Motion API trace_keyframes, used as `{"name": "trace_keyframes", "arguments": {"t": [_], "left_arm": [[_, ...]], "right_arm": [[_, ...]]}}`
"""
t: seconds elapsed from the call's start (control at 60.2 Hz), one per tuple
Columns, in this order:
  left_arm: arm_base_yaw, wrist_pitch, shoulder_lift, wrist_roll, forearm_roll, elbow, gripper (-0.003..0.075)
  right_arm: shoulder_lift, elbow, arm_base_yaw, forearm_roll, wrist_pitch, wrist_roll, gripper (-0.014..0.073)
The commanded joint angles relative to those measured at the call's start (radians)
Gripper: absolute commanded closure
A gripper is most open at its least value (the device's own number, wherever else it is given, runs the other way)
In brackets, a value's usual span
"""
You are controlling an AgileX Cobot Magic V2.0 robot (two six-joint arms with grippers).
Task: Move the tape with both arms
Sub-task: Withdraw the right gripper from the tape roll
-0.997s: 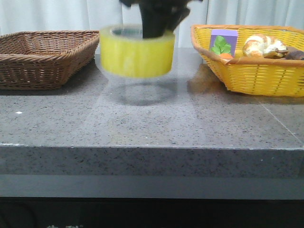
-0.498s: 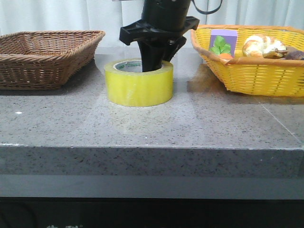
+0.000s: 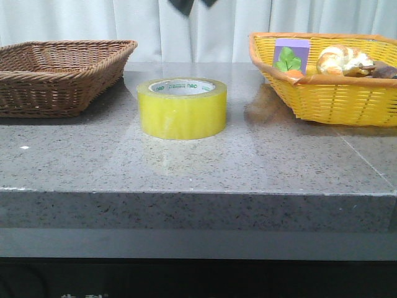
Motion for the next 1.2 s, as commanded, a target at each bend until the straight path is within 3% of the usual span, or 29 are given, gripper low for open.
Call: {"name": "trace_keyframes", "arguments": {"t": [0.0, 0.282, 0.831, 1.179], "left_arm": [[-0.008, -0.073, -0.003, 0.001, 0.001, -0.036, 0.0189], [-0.008, -0.073, -0.003, 0.001, -0.001, -0.036, 0.0189], [-0.008, -0.090, 0.025, 0.001, -0.001, -0.036, 0.0189], [-0.008, -0.090, 0.086, 0.001, 0.012, -0.034, 0.0189]], "right_arm": [[-0.150, 0.069, -0.010, 0.013, -0.090, -0.009, 0.0181], [-0.477, 0.398, -0.010, 0.040, -0.246, -0.009, 0.0181], [-0.930, 0.808, -0.010, 0.039, -0.311, -0.009, 0.0181], [-1.042, 0.912, -0.010, 0.039, -0.370, -0.009, 0.0181]]}}
